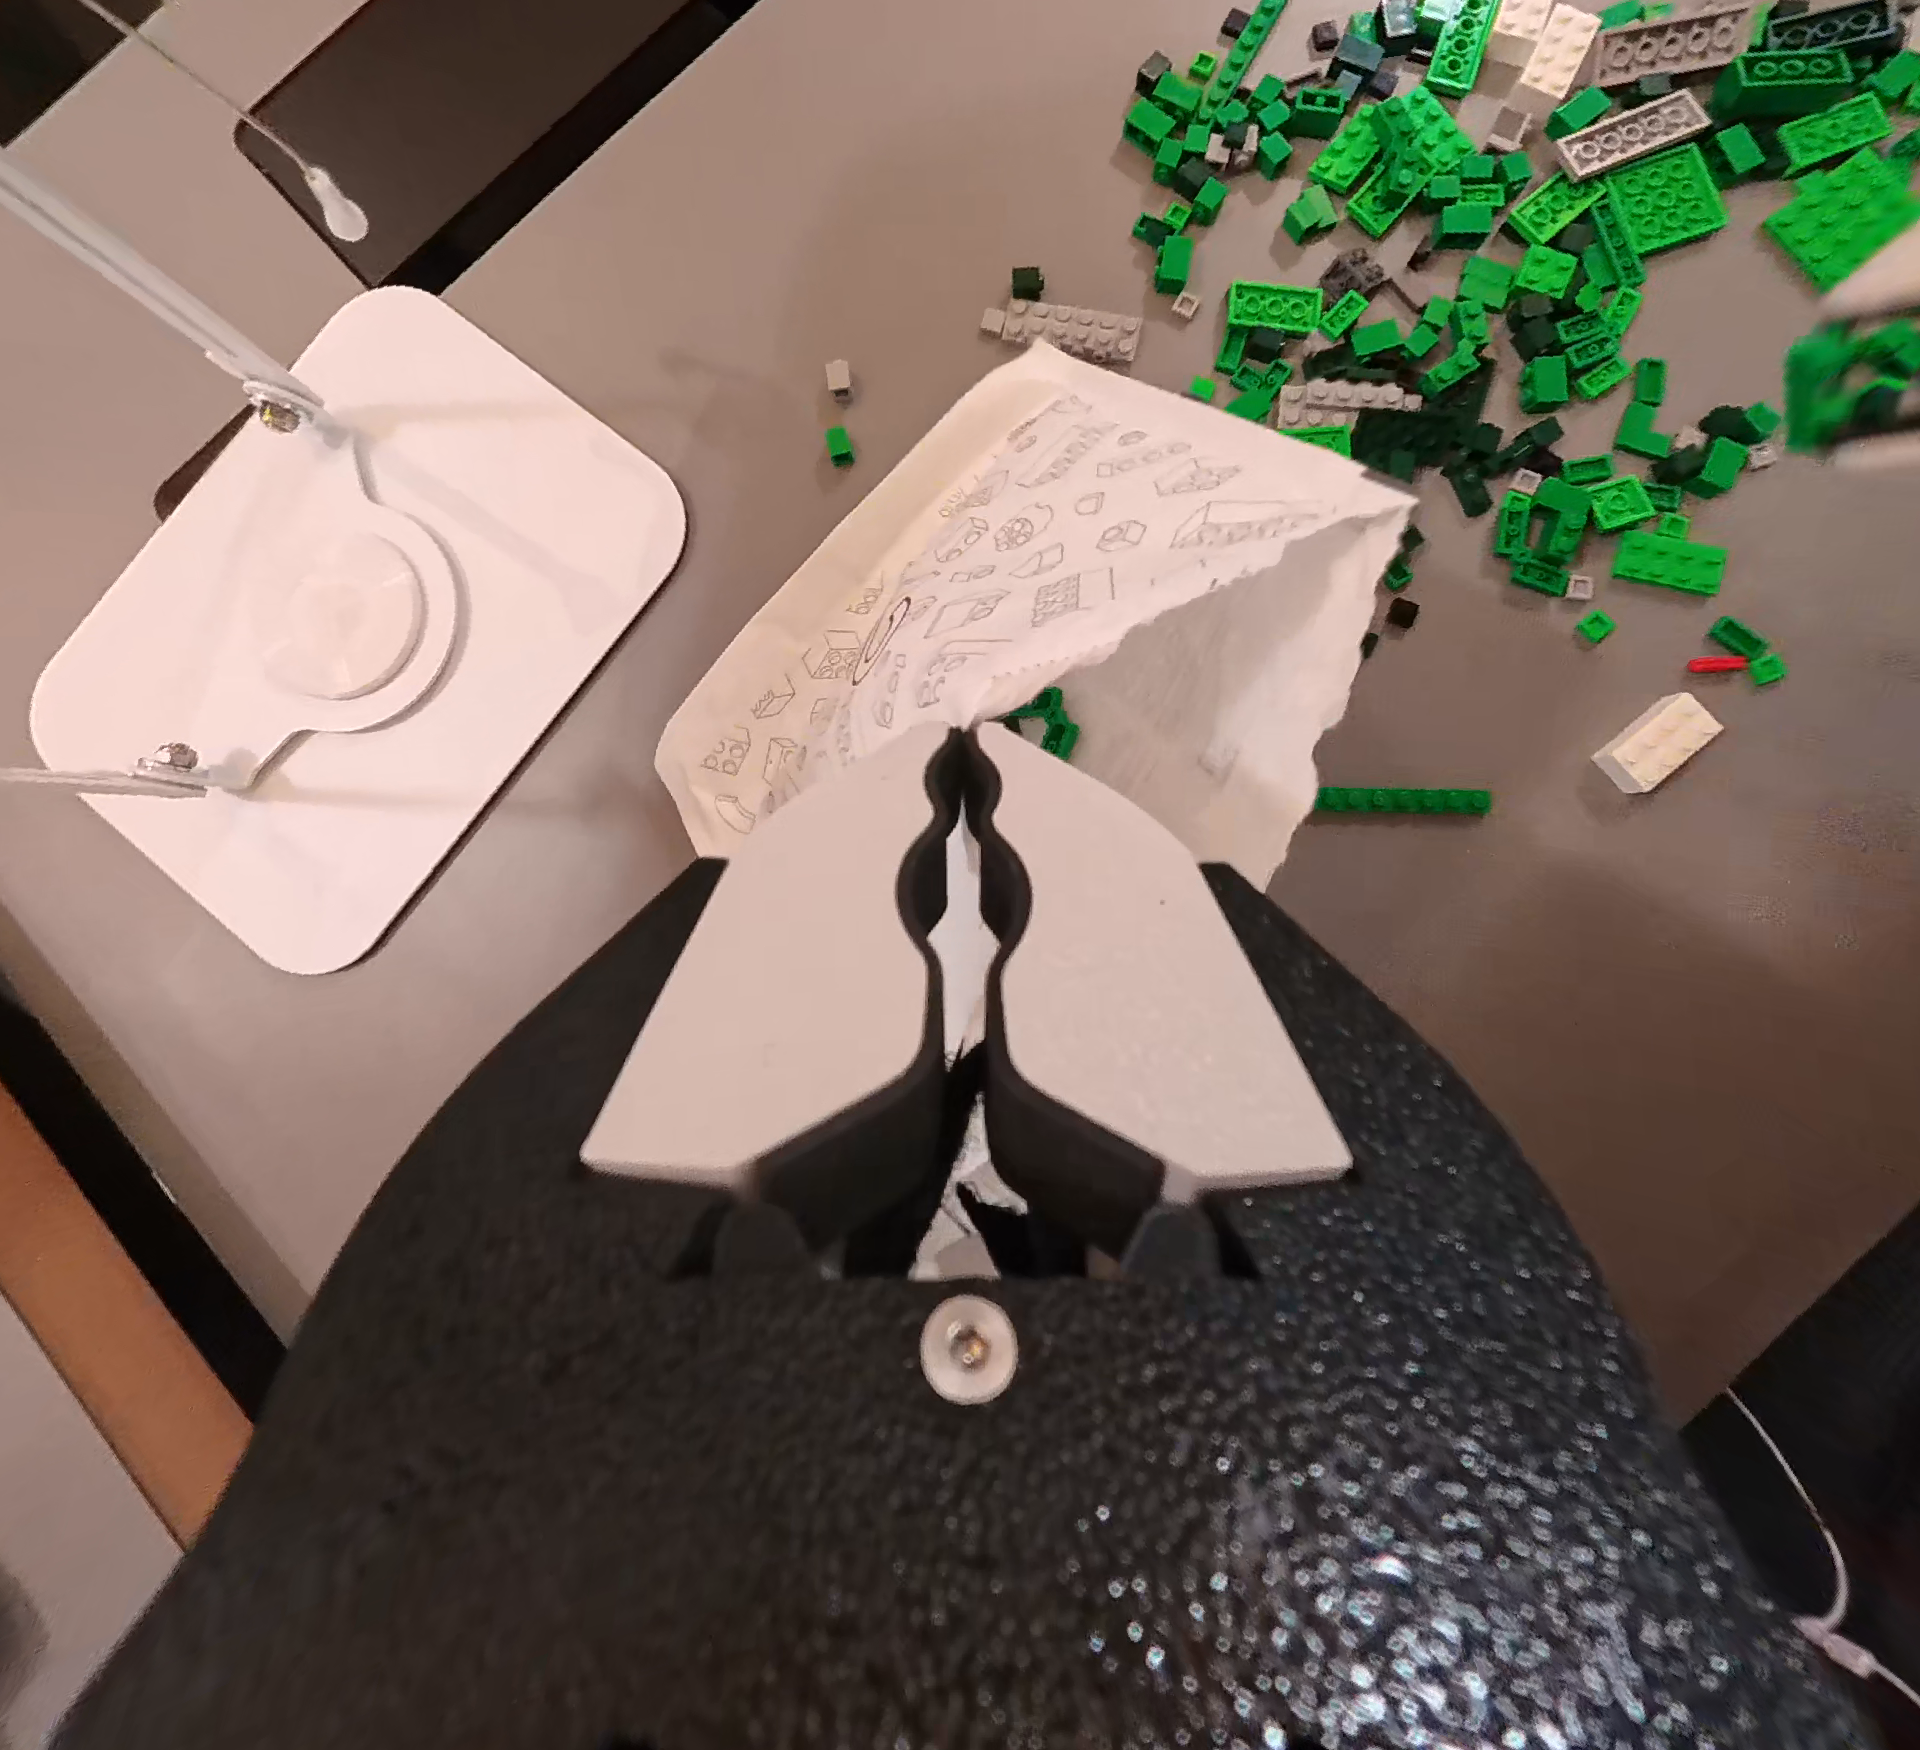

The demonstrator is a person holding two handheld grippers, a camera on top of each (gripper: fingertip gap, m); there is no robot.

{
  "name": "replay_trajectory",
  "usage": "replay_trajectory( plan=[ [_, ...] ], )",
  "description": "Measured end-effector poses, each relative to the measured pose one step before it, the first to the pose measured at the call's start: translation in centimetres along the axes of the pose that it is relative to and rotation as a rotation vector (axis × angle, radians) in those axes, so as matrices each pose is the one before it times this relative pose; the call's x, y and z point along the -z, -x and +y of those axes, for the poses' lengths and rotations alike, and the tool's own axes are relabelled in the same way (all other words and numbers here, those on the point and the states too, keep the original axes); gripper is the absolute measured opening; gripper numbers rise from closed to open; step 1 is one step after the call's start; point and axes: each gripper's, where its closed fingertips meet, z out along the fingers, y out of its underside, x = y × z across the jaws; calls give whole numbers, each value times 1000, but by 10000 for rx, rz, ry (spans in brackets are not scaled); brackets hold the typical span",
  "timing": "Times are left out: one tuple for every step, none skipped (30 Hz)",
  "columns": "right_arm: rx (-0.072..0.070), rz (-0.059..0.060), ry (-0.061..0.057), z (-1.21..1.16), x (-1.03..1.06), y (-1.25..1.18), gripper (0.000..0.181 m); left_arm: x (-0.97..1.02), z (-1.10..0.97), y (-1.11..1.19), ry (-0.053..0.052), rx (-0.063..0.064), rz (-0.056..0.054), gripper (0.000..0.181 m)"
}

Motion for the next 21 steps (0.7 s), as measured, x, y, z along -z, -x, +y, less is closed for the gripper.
replay_trajectory(
  plan=[
    [274,-46,-380,-1849,-1242,554,15,-41,-24,-108,19,-32,16,0],
    [248,-40,-286,-1515,-1259,414,15,-31,-13,-119,19,-46,23,0],
    [271,3,-152,-1108,-1212,237,16,4,-26,-137,-6,-53,52,0],
    [361,54,-65,-775,-1104,125,15,32,-43,-128,-38,-41,88,0],
    [415,10,-2,-537,-985,180,15,68,-46,-64,-62,9,77,0],
    [332,-113,141,-212,-938,354,15,84,-40,8,-66,34,64,0],
    [204,-209,293,98,-881,493,16,77,2,13,-56,34,59,0],
    [193,-131,309,262,-804,434,16,90,25,74,-36,42,29,0],
    [202,37,232,269,-701,220,16,86,37,90,-32,43,16,0],
    [112,37,207,282,-596,206,21,84,33,59,-30,38,36,0],
    [-12,-41,210,276,-448,245,28,66,24,50,-30,25,22,0],
    [-66,-26,115,146,-265,195,33,50,43,72,-13,19,1,0],
    [-58,5,-40,-29,-98,107,35,31,79,64,16,11,-2,0],
    [-76,24,-135,-147,29,55,35,49,37,2,-18,11,37,0],
    [-120,49,-162,-161,155,-39,36,81,-38,32,-63,15,26,0],
    [-119,97,-178,-169,314,-135,36,122,-42,145,-73,25,-42,0],
    [-87,208,-218,-192,473,-308,36,123,15,162,-54,40,-33,0],
    [-94,336,-267,-161,630,-524,35,132,38,77,-56,49,40,0],
    [-139,435,-321,-81,746,-685,35,131,30,134,-66,58,25,0],
    [-162,492,-361,68,803,-780,35,147,26,192,-72,76,-1,0],
    [-137,514,-351,285,840,-808,34,136,60,171,-62,82,30,0]
  ],
)
